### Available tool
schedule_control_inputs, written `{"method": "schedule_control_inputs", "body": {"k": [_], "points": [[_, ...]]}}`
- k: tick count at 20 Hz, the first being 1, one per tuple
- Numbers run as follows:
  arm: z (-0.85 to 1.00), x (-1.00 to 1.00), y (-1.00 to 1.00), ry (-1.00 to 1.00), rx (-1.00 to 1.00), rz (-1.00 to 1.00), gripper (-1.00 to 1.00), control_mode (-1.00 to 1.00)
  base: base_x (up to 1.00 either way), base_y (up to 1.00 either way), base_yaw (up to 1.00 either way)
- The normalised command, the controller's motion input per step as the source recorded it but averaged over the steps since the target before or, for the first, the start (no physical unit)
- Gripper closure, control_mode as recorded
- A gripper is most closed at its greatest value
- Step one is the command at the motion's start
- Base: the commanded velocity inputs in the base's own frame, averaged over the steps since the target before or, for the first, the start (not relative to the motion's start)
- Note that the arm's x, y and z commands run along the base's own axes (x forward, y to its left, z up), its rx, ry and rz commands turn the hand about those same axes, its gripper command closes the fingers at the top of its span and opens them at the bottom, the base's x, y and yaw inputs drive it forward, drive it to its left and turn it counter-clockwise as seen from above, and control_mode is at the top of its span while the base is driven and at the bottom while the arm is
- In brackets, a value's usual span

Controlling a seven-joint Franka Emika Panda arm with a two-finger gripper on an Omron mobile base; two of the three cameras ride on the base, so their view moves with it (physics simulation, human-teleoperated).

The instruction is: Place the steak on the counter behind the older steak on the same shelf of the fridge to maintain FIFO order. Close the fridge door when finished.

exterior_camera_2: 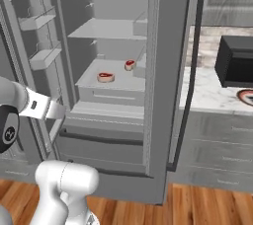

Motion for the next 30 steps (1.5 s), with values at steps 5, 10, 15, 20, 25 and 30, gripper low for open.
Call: {"method": "schedule_control_inputs", "body": {"k": [5,10,15,20,25,30], "points": [[0.0,0.0,0.0,0.0,0.0,0.0,-1.0,1.0,0.43,0.0,0.03],[0.0,0.0,0.0,0.0,0.0,0.0,-1.0,1.0,0.24,0.0,0.05],[-0.13,-0.01,-0.08,-0.03,0.03,0.02,-1.0,-1.0,0.0,0.0,0.01],[-0.15,0.0,-0.82,-0.17,0.2,0.0,-1.0,-1.0,0.0,0.0,0.0],[-0.18,-0.38,-1.0,-0.36,0.32,0.0,-1.0,-1.0,0.0,0.0,0.0],[-0.36,-0.61,-1.0,-0.38,0.31,-0.01,-1.0,-1.0,0.0,0.0,0.0]]}}
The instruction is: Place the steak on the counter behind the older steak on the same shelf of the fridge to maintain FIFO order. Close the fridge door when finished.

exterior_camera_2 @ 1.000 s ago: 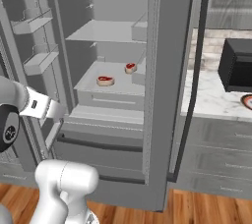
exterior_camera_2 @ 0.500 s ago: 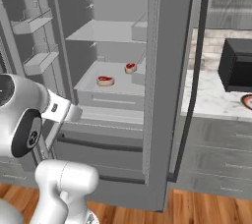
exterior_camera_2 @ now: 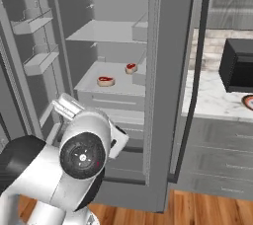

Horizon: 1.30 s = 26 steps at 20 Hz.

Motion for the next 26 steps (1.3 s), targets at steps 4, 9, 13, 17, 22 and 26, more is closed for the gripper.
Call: {"method": "schedule_control_inputs", "body": {"k": [4,9,13,17,22,26], "points": [[-0.33,-0.1,-1.0,-0.13,0.26,-0.02,-1.0,-1.0,0.0,0.0,0.0],[-0.34,0.28,-1.0,-0.14,0.23,0.02,-1.0,-1.0,0.0,0.0,0.0],[-0.44,0.31,-0.86,-0.26,0.22,0.14,-1.0,-1.0,0.0,0.0,0.0],[-0.44,0.3,-0.76,-0.24,0.23,0.12,-1.0,-1.0,0.0,0.0,0.0],[-0.36,0.51,-0.66,-0.13,0.23,0.11,-1.0,-1.0,0.0,0.0,0.0],[-0.36,0.51,-0.62,-0.06,0.21,0.13,-1.0,-1.0,0.0,0.0,0.0]]}}
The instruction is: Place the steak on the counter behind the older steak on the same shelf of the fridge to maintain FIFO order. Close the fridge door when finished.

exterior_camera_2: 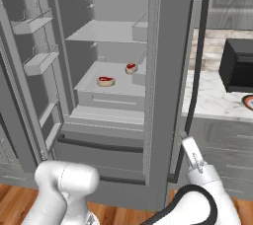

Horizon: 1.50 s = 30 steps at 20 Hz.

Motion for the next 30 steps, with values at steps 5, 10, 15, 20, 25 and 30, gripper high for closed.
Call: {"method": "schedule_control_inputs", "body": {"k": [5,10,15,20,25,30], "points": [[-0.46,0.48,-0.51,-0.01,0.07,0.14,-1.0,-1.0,0.0,0.0,0.0],[-0.37,0.48,-0.39,0.01,0.0,0.12,-1.0,-1.0,0.0,0.0,0.0],[-0.37,0.39,-0.51,0.0,0.01,0.11,-1.0,-1.0,0.0,0.0,0.0],[-0.31,0.51,-0.04,0.05,0.0,0.07,-1.0,-1.0,0.0,0.0,0.0],[-0.18,0.64,-0.08,0.06,0.0,0.09,-1.0,-1.0,0.0,0.0,0.0],[-0.02,0.4,0.36,0.01,-0.03,0.08,-1.0,-1.0,0.0,0.0,0.0]]}}
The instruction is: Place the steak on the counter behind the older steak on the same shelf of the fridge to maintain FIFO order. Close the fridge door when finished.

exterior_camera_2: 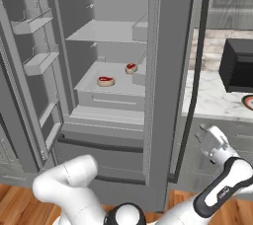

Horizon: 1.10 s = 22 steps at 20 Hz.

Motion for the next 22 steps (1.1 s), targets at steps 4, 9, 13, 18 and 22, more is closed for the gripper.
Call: {"method": "schedule_control_inputs", "body": {"k": [4,9,13,18,22], "points": [[0.0,0.25,1.0,0.06,-0.14,0.01,-1.0,-1.0,0.0,0.0,0.0],[0.07,0.27,1.0,0.1,-0.15,0.06,-1.0,-1.0,0.0,0.0,0.0],[0.23,0.08,1.0,0.04,-0.14,0.04,-1.0,-1.0,0.0,0.0,0.0],[0.3,0.07,1.0,0.0,-0.15,0.0,-1.0,-1.0,0.0,0.0,0.0],[0.3,0.24,1.0,0.0,-0.12,-0.04,-1.0,-1.0,0.0,0.0,0.0]]}}
